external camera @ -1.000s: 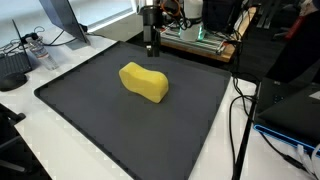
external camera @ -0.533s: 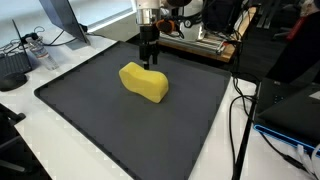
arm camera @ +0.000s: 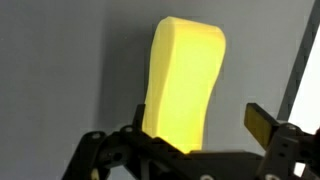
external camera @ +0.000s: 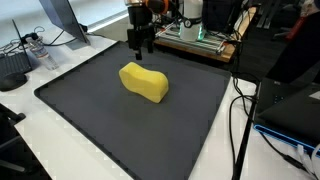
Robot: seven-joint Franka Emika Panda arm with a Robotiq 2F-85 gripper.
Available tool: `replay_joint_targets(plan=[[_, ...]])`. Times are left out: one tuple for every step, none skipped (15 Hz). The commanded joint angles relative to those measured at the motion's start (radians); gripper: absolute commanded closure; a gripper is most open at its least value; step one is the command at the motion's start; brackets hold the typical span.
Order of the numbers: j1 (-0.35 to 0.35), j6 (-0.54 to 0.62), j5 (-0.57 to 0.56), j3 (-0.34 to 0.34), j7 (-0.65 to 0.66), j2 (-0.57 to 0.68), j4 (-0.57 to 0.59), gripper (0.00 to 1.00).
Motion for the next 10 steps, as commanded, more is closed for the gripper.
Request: replay_joint_targets(plan=[[-0.039,-0.156,-0.099,0.050,0.149,0.012,0.123,0.00],[-0.044,-0.188,-0.106,0.056,0.167,0.022,0.149,0.00],[-0.049,-0.217,-0.114,0.062,0.177,0.031,0.170,0.00],[-0.055,-0.237,-0.139,0.062,0.200,0.047,0.187,0.00],[-0.059,-0.247,-0.162,0.061,0.220,0.061,0.201,0.00],[-0.063,-0.257,-0.169,0.060,0.221,0.073,0.214,0.00],[-0.067,-0.262,-0.186,0.056,0.231,0.087,0.222,0.00],[-0.071,-0.263,-0.198,0.053,0.229,0.100,0.230,0.00],[-0.075,-0.259,-0.209,0.049,0.227,0.114,0.232,0.00],[-0.079,-0.258,-0.219,0.046,0.225,0.125,0.233,0.00]])
